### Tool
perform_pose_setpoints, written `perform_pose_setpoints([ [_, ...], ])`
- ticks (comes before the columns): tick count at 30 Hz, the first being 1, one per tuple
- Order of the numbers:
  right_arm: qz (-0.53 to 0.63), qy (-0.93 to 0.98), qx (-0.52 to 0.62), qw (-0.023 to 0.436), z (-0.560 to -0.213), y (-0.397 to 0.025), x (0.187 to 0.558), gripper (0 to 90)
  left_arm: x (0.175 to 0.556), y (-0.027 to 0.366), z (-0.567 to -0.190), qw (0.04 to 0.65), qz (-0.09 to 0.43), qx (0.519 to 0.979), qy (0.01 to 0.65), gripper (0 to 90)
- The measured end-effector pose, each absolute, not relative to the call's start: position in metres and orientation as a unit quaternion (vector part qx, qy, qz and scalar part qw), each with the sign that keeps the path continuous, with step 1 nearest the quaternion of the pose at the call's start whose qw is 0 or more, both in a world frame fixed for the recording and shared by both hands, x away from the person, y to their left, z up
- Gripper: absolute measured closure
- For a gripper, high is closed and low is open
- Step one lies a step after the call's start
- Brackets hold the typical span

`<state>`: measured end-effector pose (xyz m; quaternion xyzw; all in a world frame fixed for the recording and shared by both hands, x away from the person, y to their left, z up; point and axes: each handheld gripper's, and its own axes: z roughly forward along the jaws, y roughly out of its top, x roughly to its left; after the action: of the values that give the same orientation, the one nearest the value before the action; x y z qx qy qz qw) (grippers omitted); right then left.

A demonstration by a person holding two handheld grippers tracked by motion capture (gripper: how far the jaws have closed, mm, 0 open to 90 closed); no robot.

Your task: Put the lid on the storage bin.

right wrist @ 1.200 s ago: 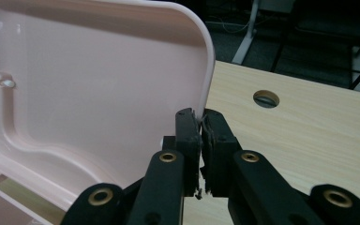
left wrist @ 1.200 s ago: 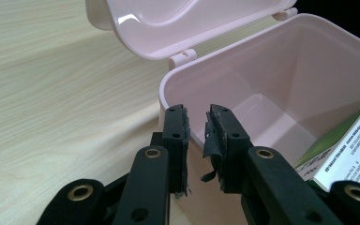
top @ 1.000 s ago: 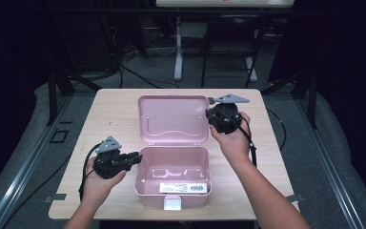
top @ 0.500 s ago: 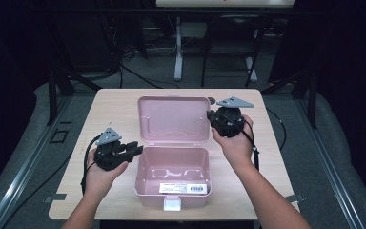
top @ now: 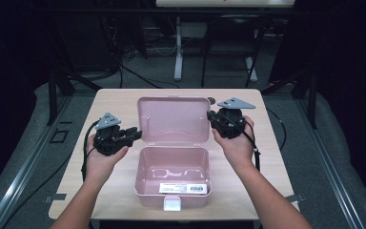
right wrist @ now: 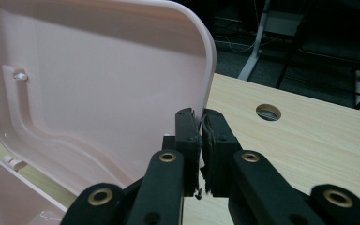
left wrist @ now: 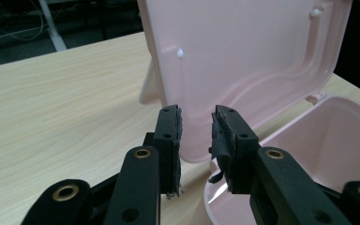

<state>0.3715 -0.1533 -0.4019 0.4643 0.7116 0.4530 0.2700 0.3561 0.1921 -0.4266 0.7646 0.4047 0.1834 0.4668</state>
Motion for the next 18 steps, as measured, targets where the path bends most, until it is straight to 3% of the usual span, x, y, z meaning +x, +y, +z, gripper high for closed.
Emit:
perform_pose_setpoints([
  [18,0.457,0.711,0.462,0.269,-0.402,-0.154,0.369,85.5,0.382,0.185,-0.402,0.465,0.229,0.745,0.421,74.1],
])
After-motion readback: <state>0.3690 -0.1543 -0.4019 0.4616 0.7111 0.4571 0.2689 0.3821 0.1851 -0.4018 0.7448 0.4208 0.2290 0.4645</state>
